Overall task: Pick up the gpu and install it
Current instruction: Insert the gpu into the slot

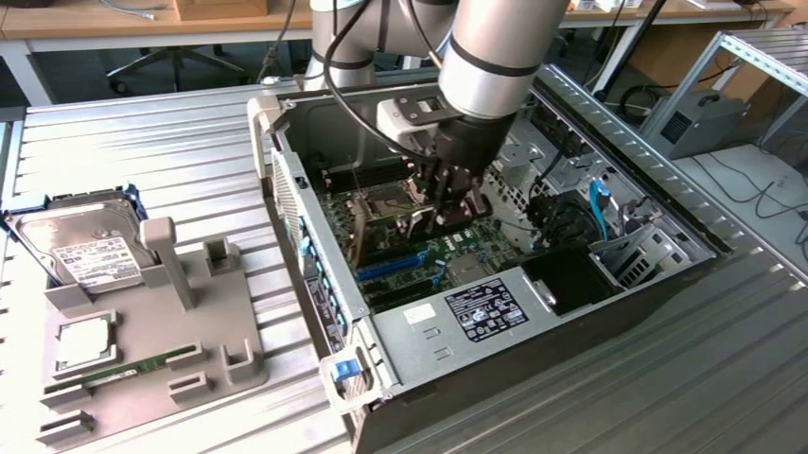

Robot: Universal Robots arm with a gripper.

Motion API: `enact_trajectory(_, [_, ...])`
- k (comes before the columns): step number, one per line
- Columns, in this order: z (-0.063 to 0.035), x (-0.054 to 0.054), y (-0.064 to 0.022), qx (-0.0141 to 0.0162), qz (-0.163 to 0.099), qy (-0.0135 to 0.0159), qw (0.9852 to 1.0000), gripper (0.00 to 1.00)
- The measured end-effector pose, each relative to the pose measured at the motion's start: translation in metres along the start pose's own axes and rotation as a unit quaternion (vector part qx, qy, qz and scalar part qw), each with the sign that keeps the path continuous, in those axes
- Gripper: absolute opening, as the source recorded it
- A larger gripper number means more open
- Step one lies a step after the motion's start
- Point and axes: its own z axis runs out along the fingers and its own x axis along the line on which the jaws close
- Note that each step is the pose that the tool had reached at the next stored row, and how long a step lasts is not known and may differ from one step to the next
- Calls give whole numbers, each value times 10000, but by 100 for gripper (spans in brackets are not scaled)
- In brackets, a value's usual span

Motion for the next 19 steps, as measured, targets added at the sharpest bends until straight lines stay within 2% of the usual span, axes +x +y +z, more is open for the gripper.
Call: enact_trajectory(19, [149,10,81,0,0,1,10000,27])
